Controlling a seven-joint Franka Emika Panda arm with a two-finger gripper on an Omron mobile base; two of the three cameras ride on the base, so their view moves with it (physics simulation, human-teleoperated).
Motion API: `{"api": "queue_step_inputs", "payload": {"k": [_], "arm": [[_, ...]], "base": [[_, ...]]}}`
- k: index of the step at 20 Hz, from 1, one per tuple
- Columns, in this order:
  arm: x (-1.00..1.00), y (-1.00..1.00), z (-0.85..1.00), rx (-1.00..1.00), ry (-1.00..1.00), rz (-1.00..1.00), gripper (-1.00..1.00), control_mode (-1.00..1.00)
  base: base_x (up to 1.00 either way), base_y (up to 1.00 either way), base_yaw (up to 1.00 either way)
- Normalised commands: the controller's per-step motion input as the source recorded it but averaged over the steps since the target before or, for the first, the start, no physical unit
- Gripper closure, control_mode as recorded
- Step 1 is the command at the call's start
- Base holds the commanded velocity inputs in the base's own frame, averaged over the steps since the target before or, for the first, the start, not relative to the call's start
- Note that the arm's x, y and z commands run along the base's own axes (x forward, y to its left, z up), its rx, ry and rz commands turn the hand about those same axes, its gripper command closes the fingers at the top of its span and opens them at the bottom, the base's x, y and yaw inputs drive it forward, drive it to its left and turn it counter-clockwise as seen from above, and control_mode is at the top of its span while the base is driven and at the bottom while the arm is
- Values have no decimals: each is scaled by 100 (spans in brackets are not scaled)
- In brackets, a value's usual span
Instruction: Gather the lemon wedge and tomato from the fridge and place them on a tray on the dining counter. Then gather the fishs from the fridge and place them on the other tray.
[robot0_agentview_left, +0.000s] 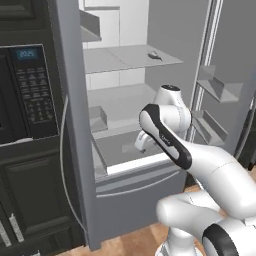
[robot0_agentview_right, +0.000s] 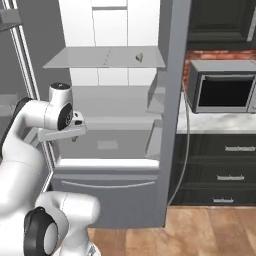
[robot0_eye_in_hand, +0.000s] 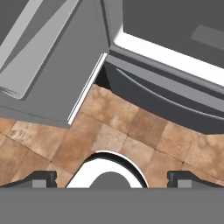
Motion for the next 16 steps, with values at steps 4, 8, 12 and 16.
{"api": "queue_step_inputs", "payload": {"k": [4,8,12,16], "arm": [[0,0,0,0,0,0,-100,100],[0,0,0,0,0,0,-100,100],[0,0,0,0,0,0,-100,100],[0,0,0,0,0,0,-100,100]], "base": [[48,0,0],[51,0,0],[51,-1,0],[38,-18,1]]}}
